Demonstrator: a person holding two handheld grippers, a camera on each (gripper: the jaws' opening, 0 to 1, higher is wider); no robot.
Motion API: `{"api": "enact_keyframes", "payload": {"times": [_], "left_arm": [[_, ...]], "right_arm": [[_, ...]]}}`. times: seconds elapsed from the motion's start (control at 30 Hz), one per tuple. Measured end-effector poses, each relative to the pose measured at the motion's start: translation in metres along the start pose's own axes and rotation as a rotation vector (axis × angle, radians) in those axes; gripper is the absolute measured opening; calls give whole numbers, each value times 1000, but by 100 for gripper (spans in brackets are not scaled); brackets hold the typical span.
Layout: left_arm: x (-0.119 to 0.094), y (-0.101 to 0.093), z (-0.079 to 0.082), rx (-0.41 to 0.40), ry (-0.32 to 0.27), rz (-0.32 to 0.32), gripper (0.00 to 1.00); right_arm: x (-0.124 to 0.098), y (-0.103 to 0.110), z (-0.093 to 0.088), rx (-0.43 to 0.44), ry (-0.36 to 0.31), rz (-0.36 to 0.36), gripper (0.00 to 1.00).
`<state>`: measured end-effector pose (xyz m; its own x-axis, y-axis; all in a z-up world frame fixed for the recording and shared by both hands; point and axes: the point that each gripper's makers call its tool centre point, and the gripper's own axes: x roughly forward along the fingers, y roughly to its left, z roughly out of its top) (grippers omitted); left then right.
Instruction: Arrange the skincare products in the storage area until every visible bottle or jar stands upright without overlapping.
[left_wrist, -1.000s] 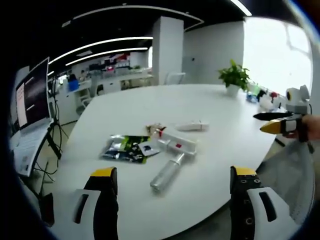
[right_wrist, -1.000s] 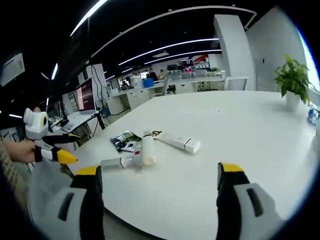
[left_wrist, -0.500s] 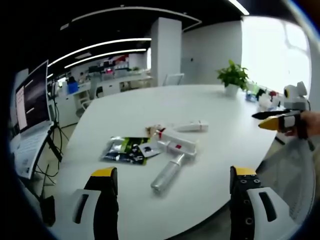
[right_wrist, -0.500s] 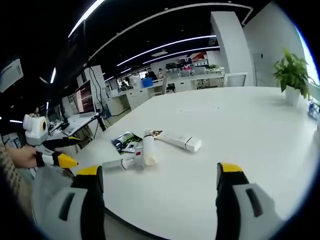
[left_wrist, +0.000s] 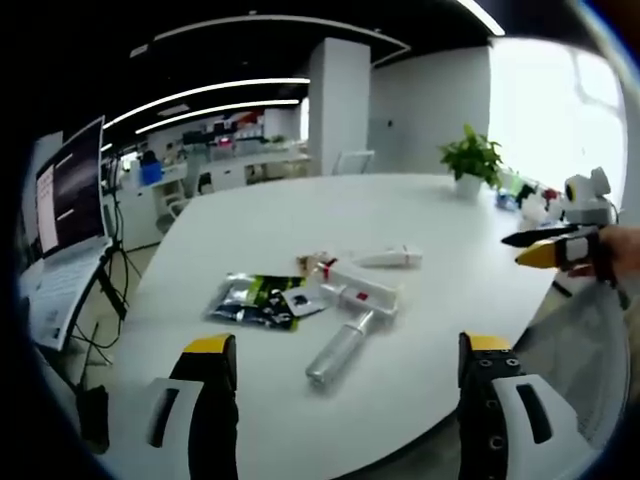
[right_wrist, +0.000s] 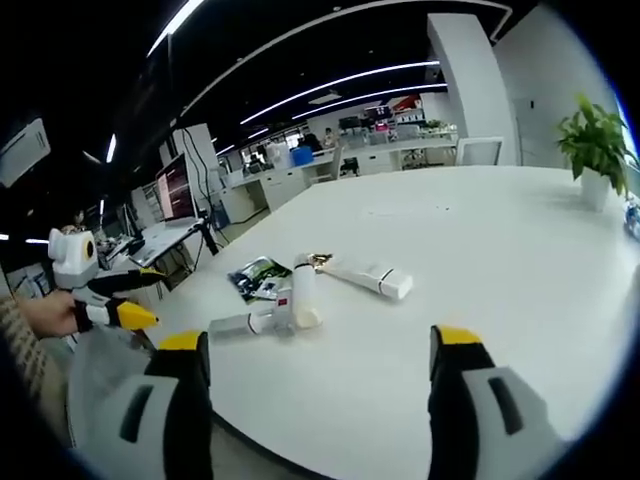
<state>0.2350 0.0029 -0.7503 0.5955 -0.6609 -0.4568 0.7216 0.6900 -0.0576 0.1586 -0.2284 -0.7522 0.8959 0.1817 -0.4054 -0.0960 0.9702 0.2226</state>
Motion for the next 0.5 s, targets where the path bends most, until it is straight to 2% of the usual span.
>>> {"api": "enact_keyframes", "payload": {"times": [0.33,0.5], "left_arm": [[0,0,1,14,-2,6,87],[-1,1,2,-10,-8,1,86]], "right_arm": [[6,-5,15,-45,13,15,89],[14,-15,21,-60,42,20,85]]}}
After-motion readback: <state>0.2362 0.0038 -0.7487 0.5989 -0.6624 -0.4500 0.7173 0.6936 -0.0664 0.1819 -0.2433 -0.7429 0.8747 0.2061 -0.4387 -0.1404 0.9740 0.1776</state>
